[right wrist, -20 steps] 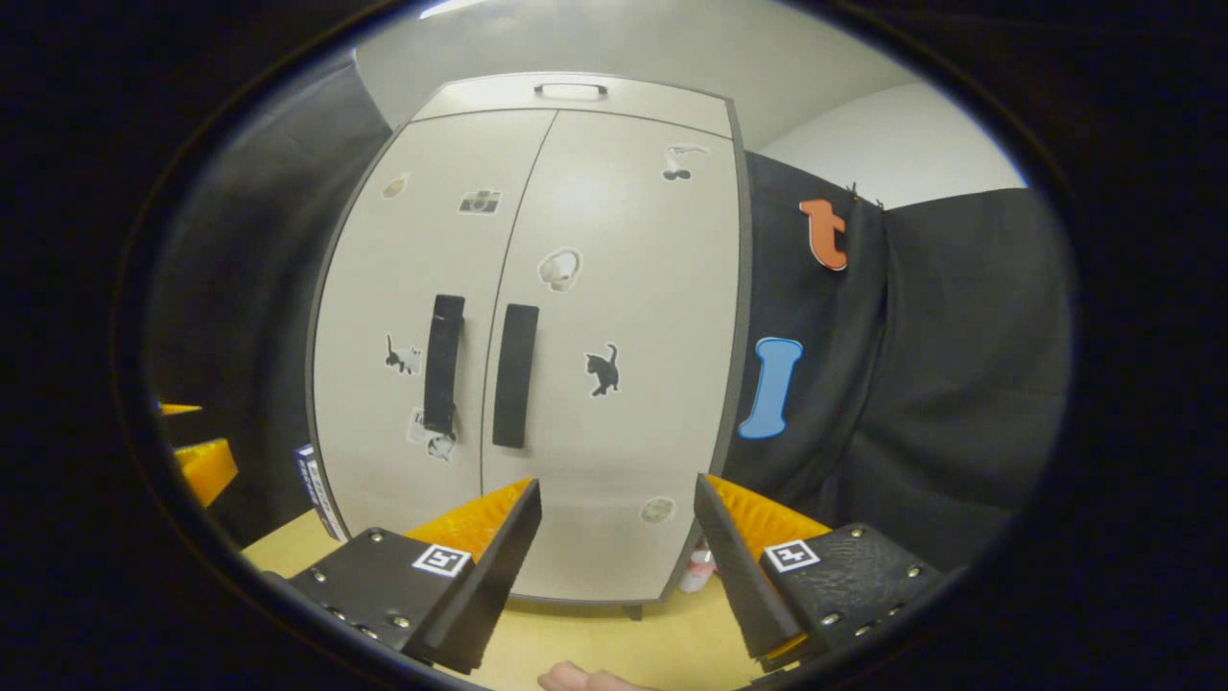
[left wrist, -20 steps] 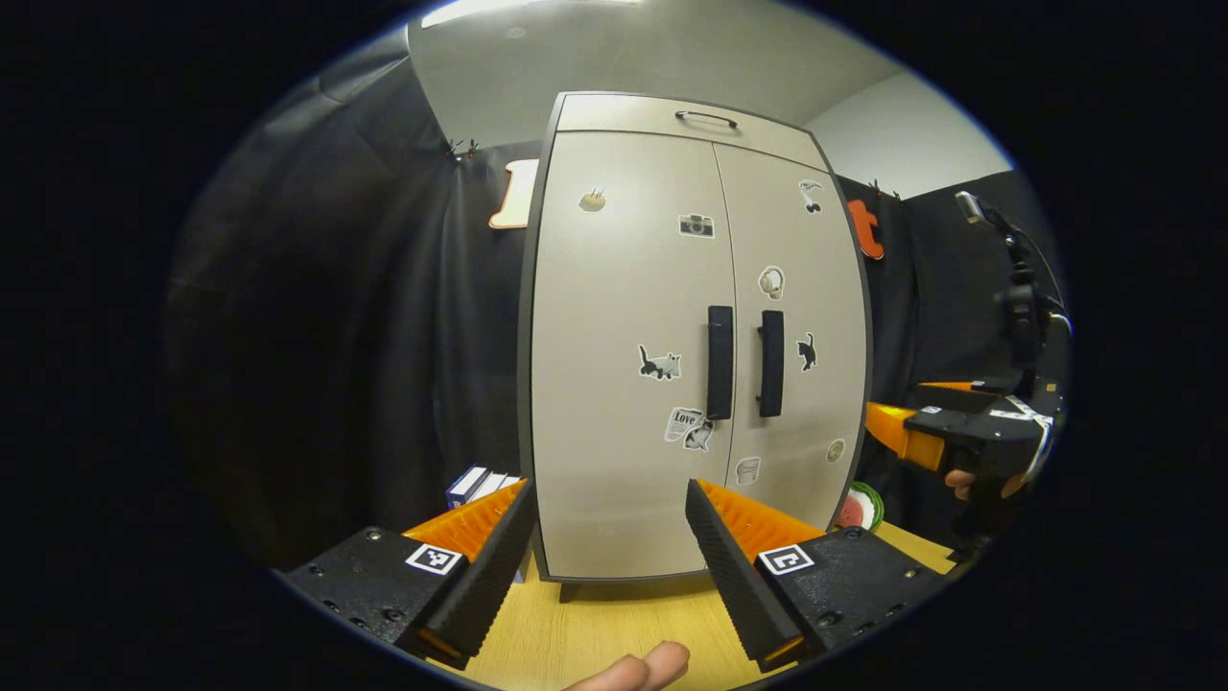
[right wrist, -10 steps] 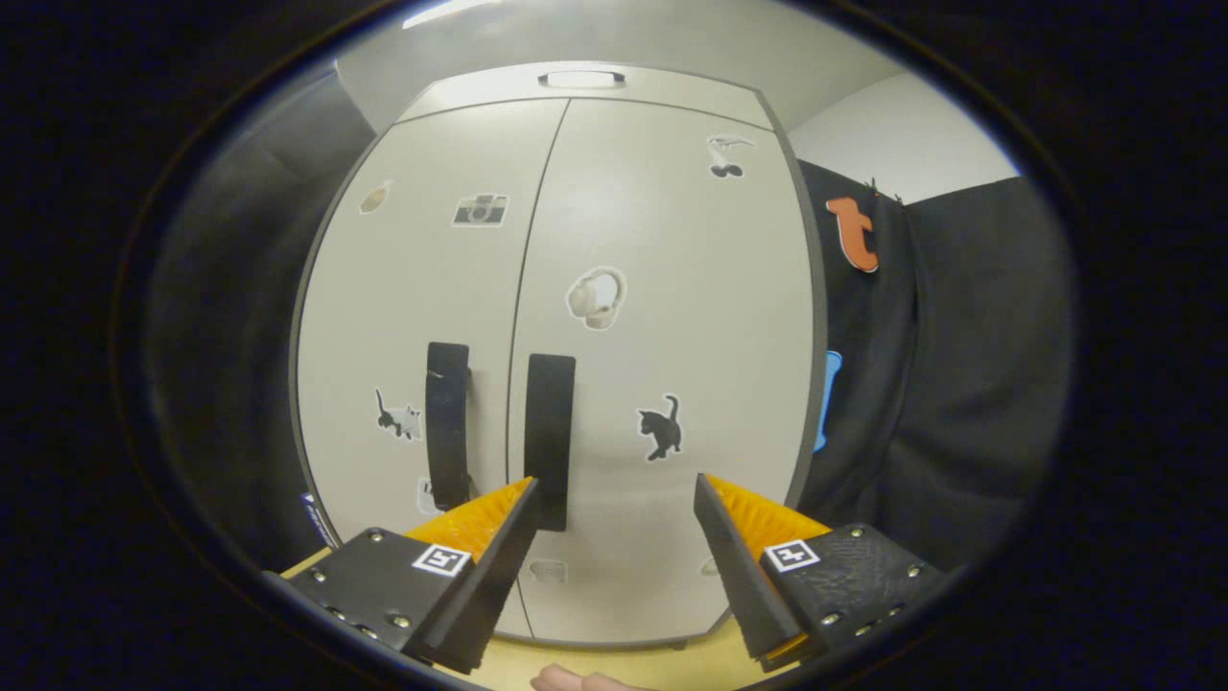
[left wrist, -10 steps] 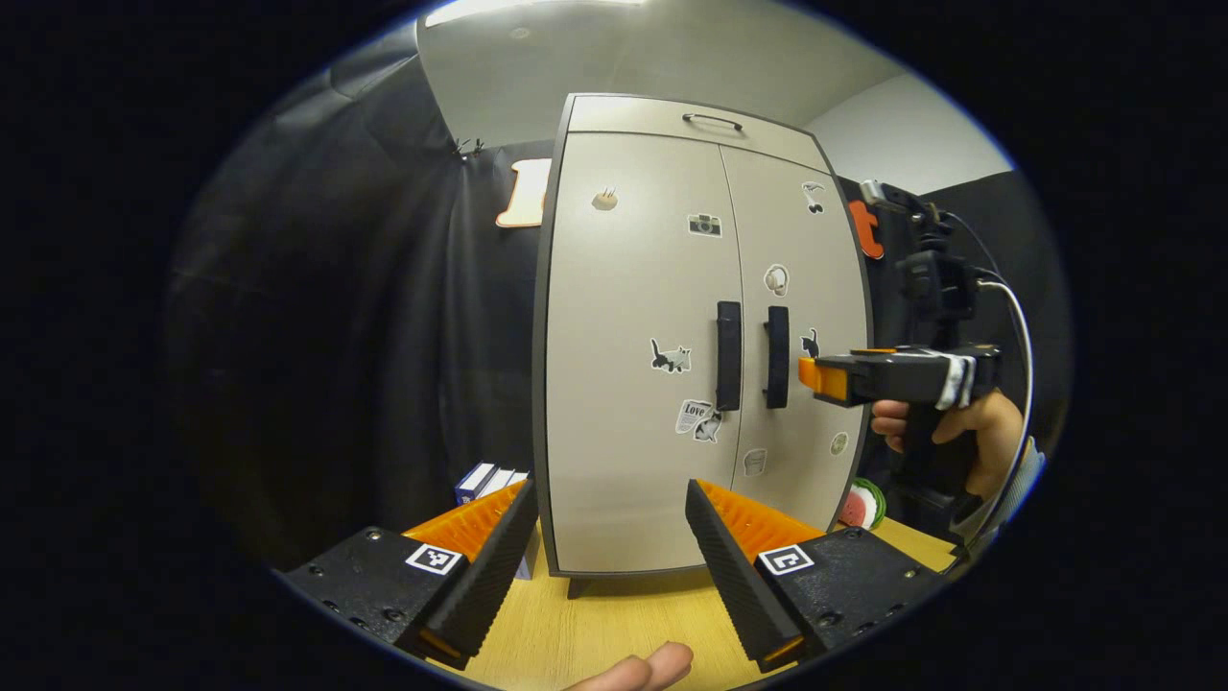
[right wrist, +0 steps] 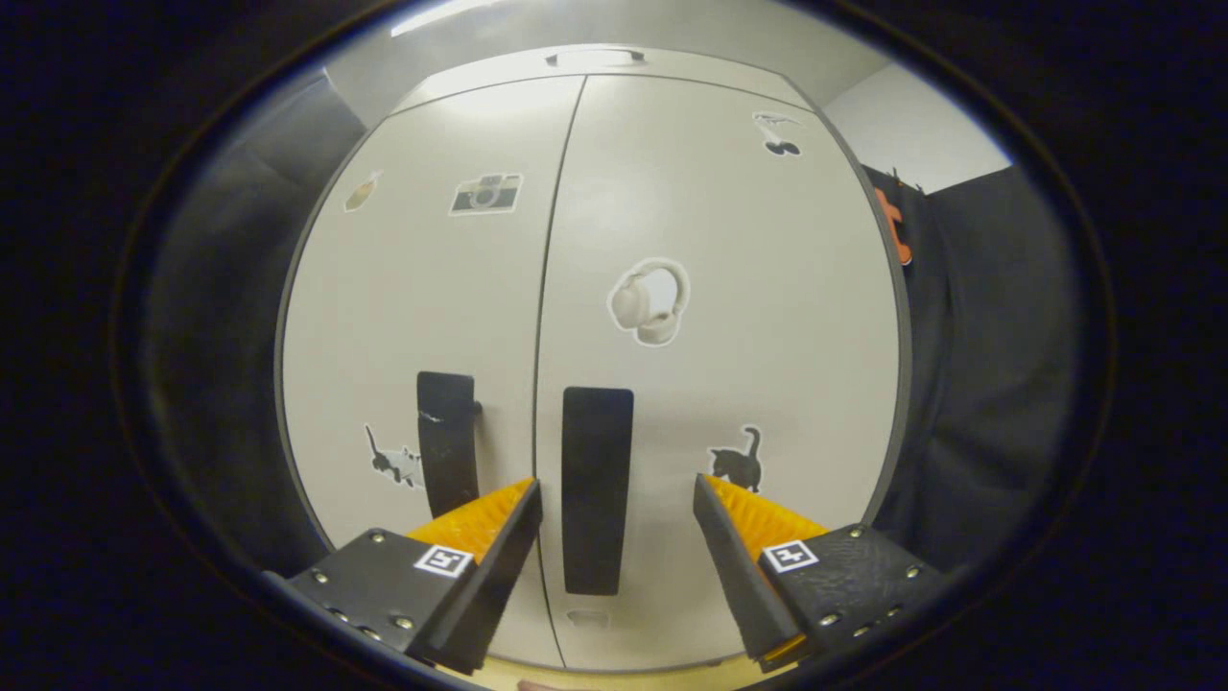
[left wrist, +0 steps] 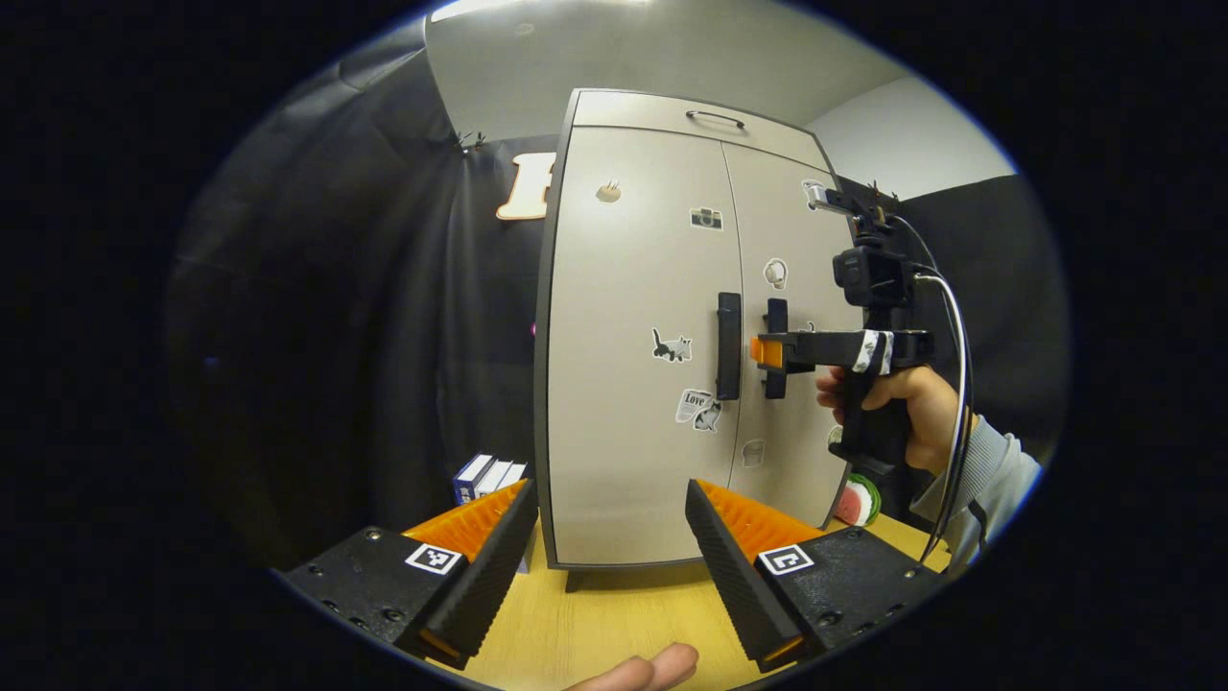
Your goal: Open the right door of the double-door shoe cabinet with the right hand, and open the left door with the left hand.
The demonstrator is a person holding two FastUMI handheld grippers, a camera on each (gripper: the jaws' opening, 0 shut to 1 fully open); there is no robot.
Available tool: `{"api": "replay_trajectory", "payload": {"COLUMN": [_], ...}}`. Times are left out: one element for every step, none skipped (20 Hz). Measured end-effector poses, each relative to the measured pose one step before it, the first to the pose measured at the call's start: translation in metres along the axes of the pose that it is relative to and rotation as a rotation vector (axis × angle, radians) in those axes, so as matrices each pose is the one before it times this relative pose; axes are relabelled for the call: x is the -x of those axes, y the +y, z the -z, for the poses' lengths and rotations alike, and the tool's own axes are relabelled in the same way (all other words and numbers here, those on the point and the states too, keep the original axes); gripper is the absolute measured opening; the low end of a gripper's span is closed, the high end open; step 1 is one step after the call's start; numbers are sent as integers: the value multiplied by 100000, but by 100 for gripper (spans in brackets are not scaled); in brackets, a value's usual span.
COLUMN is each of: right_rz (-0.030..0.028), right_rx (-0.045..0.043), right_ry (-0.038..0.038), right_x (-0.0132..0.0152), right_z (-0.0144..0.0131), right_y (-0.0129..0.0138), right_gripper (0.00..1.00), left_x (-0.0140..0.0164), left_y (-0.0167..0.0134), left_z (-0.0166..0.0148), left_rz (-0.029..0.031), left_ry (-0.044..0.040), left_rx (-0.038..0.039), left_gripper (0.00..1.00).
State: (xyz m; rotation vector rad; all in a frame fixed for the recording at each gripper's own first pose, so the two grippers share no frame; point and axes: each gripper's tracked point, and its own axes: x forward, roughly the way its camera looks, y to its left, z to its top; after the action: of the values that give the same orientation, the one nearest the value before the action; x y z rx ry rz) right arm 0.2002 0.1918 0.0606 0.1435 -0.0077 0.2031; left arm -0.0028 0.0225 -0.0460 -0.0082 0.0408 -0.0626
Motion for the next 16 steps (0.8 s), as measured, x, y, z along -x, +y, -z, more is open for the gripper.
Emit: {"api": "replay_trajectory", "payload": {"right_rz": [-543, -729, 368, 426, 408, 159, 316, -374, 112, 109, -461, -629, -839, -941, -1069, -977], "right_rx": [-2338, -3396, -3328, -1965, 2167, 2466, 1884, 1627, 2133, 1207, 161, -577, 63, -54, -713, -155], "right_ry": [777, 2317, 2340, -345, 324, -1005, 74, -954, 1380, -240, 1382, 703, 591, 646, 225, 474], "right_x": [-330, -328, -362, 196, -198, 264, -299, 79, -316, 495, -126, -74, 147, 128, 221, 154], "right_z": [198, 438, 584, -385, 165, -73, 152, -189, 441, -310, 242, 10, 66, 50, 21, 34], "right_y": [125, 242, -234, 49, 160, 17, 431, 177, 110, -22, 17, 31, 34, -32, -10, -9], "right_gripper": [90, 83, 81, 67, 59, 52, 56, 41, 38, 28, 28, 28, 28, 28, 28, 28], "left_x": [-66, -27, 11, 29, 17, -40, 14, 44, 76, 71, 76, 135, 216, 302, 297, 348], "left_y": [139, 195, 65, 104, 113, 39, -85, 23, -48, -110, -119, -131, -140, -189, -211, -121], "left_z": [107, 1, -19, 59, 84, 23, 183, 110, 140, -30, -35, -65, 1, -91, -139, -274], "left_rz": [-646, -524, -484, -395, -432, -246, -125, -318, -391, -269, -302, -268, -52, 181, 200, -81], "left_ry": [180, -79, -130, 26, 73, 18, 419, 289, 376, -5, 106, 33, 117, 84, -309, -506], "left_rx": [-325, -227, 2, 97, 258, 198, 102, 89, 35, -105, -42, 51, 32, -103, -254, -389], "left_gripper": [96, 96, 96, 96, 96, 97, 97, 93, 96, 93, 97, 97, 97, 94, 97, 97]}}
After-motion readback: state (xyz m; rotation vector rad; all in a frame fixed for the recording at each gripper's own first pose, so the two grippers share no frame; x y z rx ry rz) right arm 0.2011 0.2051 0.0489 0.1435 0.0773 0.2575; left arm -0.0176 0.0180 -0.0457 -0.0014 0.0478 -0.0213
